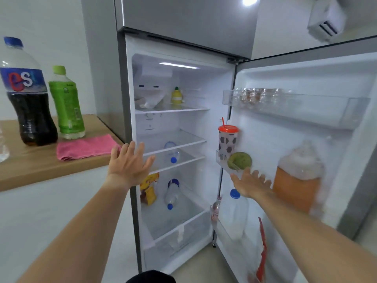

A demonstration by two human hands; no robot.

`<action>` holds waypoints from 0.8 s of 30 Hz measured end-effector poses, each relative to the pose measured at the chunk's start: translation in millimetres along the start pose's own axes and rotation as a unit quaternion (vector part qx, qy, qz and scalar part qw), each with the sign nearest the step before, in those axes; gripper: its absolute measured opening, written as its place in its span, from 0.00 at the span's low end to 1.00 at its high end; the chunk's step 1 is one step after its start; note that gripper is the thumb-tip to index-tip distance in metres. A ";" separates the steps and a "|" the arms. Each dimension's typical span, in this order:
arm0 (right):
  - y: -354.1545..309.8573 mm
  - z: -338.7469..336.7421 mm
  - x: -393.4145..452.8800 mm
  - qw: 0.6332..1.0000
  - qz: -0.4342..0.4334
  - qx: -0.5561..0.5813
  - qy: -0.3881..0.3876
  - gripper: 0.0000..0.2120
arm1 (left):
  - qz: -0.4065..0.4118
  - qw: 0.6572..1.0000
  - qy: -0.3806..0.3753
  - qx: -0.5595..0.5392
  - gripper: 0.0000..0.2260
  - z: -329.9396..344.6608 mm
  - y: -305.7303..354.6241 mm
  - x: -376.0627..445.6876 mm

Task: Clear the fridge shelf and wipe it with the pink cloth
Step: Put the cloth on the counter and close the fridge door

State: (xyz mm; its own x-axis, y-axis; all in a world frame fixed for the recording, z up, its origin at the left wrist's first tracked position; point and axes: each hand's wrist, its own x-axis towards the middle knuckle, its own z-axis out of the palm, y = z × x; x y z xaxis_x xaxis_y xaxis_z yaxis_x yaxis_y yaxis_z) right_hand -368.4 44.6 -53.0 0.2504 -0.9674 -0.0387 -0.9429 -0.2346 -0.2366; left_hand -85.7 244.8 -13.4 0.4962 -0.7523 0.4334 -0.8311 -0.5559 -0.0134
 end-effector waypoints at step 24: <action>-79.0 26.4 -27.6 0.987 -0.160 0.003 0.015 0.36 | 0.039 0.999 0.007 -0.027 0.28 -1.4 -17.8 -8.9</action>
State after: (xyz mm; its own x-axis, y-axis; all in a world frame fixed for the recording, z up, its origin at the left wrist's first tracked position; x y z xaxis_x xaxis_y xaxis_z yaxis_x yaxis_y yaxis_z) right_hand -295.0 92.4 -58.9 0.5280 -0.8466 0.0673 -0.8157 -0.5276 -0.2374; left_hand -75.7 261.9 -15.8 0.4262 -0.7876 0.4451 -0.8796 -0.4758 0.0004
